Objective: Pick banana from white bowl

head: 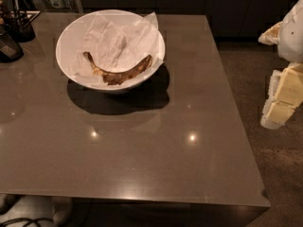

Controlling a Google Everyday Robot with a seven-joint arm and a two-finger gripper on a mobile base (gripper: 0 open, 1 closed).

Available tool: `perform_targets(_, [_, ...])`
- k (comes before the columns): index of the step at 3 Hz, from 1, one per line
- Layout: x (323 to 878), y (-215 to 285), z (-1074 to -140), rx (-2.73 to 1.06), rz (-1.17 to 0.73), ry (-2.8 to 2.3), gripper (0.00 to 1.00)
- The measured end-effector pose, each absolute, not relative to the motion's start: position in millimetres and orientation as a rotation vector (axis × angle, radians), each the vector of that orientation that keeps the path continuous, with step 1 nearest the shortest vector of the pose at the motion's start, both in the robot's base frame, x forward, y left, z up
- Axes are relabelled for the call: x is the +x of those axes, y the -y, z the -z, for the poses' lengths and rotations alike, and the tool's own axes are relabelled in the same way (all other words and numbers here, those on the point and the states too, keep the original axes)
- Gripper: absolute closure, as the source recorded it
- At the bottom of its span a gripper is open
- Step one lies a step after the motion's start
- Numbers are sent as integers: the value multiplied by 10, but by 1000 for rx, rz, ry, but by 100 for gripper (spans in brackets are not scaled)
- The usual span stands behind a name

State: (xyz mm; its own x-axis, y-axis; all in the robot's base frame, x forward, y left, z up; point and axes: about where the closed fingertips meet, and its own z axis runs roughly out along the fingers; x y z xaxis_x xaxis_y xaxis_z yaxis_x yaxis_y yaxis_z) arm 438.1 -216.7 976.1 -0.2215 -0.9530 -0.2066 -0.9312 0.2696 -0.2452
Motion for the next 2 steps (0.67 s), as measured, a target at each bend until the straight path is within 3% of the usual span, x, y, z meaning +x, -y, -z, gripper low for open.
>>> perform_targets(2, [4514,2066,-9862,-1746,93,-2188,0])
